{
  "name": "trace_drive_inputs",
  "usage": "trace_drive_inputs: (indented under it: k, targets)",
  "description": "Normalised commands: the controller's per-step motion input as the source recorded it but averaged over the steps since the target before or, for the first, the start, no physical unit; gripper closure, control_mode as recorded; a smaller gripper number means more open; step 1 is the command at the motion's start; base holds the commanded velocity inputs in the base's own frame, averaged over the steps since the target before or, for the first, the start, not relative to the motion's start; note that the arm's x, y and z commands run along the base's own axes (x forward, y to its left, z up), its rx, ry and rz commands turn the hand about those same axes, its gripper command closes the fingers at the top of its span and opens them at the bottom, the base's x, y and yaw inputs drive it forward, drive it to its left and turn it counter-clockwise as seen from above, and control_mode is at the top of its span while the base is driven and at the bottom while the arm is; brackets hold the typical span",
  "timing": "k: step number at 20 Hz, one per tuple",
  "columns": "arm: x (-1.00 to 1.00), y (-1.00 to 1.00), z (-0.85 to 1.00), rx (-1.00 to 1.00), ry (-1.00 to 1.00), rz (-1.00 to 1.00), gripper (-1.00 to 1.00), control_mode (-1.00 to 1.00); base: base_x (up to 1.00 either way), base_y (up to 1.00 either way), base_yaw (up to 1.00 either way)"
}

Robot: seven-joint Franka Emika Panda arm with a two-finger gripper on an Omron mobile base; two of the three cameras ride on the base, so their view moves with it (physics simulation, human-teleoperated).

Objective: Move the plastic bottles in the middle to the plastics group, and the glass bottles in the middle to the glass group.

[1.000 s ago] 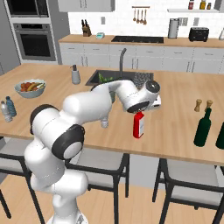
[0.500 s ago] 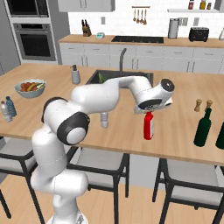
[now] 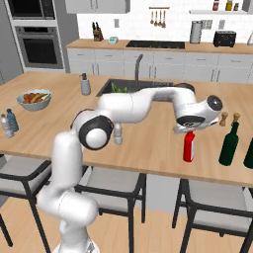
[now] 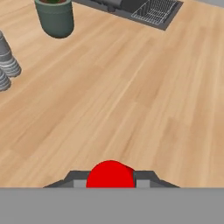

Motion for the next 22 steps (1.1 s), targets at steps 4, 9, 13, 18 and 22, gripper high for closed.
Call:
trace_drive_inputs:
  k: [4, 9, 13, 18, 22]
  targets:
    - [0.18, -0.78, 0.00, 0.02, 0.00, 0.00, 1.00, -1.00, 0.00, 0.00, 0.00]
    - [0.23, -0.65, 0.00, 0.00, 0.00, 0.00, 1.00, -1.00, 0.00, 0.00, 0.00]
    - [0.06, 0.08, -0.16, 0.00, -0.06, 0.00, 1.00, -1.00, 0.00, 0.00, 0.00]
    - [0.03, 0.45, -0.58, 0.00, -0.09, 0.00, 1.00, -1.00, 0.00, 0.00, 0.00]
    - [0.15, 0.16, -0.26, -0.01, -0.12, 0.00, 1.00, -1.00, 0.00, 0.00, 0.00]
